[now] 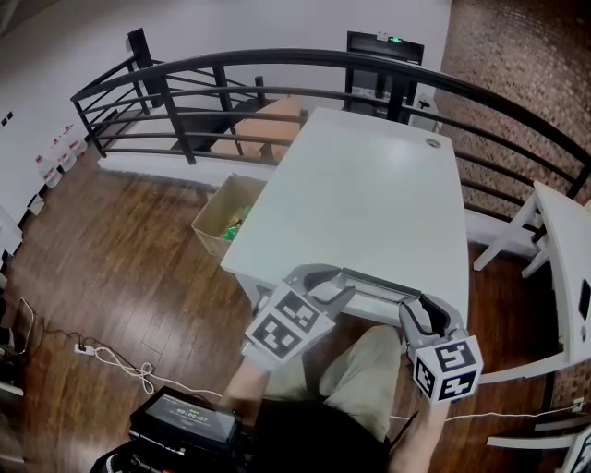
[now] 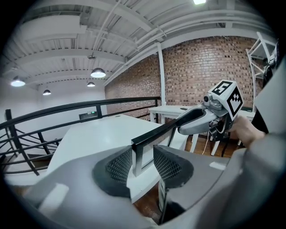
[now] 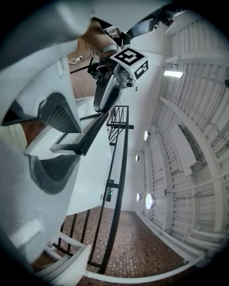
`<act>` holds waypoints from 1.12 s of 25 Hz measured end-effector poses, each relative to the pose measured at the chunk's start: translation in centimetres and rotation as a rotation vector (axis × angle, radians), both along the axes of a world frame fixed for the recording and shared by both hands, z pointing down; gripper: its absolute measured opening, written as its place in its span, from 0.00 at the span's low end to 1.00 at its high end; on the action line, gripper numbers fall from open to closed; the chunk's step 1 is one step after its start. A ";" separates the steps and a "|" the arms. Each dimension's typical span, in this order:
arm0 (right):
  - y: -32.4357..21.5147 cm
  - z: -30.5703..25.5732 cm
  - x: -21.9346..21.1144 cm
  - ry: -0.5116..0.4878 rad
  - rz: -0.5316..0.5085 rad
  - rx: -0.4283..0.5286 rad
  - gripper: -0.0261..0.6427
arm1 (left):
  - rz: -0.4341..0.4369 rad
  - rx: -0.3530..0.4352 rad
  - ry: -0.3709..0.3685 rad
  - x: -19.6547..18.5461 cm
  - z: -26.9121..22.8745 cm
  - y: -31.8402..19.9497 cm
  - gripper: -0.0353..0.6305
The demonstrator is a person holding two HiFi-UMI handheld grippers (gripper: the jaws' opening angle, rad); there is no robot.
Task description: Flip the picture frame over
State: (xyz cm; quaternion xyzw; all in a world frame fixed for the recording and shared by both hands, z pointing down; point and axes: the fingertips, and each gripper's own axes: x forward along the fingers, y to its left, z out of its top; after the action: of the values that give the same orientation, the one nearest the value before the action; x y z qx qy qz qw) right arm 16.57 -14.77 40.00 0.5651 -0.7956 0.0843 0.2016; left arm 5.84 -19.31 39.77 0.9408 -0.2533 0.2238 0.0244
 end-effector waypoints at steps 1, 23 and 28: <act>-0.1 0.0 0.0 -0.004 0.002 0.004 0.24 | -0.002 0.000 0.003 0.0 0.1 -0.1 0.31; -1.9 -0.1 0.7 -0.014 0.031 0.042 0.24 | -0.016 -0.001 0.065 0.8 0.1 -1.5 0.30; -2.3 -0.1 0.8 -0.009 0.035 0.049 0.24 | -0.015 -0.001 0.075 1.0 0.2 -1.8 0.30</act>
State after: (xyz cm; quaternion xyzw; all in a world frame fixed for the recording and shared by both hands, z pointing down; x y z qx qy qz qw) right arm 17.39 -17.09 39.94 0.5834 -0.7881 0.0709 0.1830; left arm 6.82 -21.13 39.93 0.9466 -0.2592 0.1883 0.0362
